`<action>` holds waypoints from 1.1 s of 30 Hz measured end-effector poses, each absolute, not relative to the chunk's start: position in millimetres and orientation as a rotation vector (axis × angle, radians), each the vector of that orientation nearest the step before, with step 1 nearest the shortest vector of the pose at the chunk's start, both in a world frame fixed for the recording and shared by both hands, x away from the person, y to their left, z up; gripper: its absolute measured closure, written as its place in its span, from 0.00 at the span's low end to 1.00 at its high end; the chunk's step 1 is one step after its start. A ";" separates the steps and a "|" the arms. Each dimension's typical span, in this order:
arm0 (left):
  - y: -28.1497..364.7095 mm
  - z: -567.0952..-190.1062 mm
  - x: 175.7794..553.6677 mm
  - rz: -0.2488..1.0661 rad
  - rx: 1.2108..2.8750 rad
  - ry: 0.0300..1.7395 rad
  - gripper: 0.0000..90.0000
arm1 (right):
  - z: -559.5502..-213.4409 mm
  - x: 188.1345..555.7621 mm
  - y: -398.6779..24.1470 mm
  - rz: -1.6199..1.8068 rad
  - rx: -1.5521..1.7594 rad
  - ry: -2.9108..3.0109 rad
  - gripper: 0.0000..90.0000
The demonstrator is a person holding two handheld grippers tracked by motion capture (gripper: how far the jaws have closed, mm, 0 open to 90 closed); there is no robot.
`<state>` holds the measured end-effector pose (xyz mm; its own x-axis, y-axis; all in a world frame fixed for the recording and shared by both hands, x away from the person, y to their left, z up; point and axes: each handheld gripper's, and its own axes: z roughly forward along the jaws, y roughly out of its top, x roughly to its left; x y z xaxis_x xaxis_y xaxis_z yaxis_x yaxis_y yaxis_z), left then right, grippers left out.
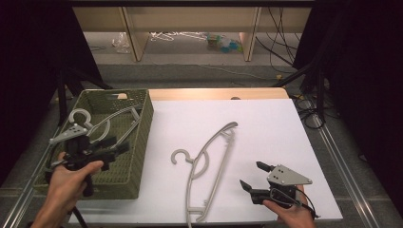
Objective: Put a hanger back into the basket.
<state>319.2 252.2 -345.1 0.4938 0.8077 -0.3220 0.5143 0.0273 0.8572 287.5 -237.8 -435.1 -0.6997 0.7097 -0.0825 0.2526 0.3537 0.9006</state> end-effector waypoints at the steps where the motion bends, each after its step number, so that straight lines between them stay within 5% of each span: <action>1: 252.2 -345.1 319.2 0.331 1.632 1.155 0.36 | -435.1 287.5 -237.8 1.313 0.837 2.157 0.22; 12: 175.4 -368.0 311.0 0.262 1.680 1.017 0.33 | -434.8 287.2 -238.1 1.310 0.839 2.168 0.22; 33: 124.8 -440.6 301.3 0.205 1.858 0.966 0.23 | -435.3 287.3 -238.5 1.323 0.844 2.160 0.22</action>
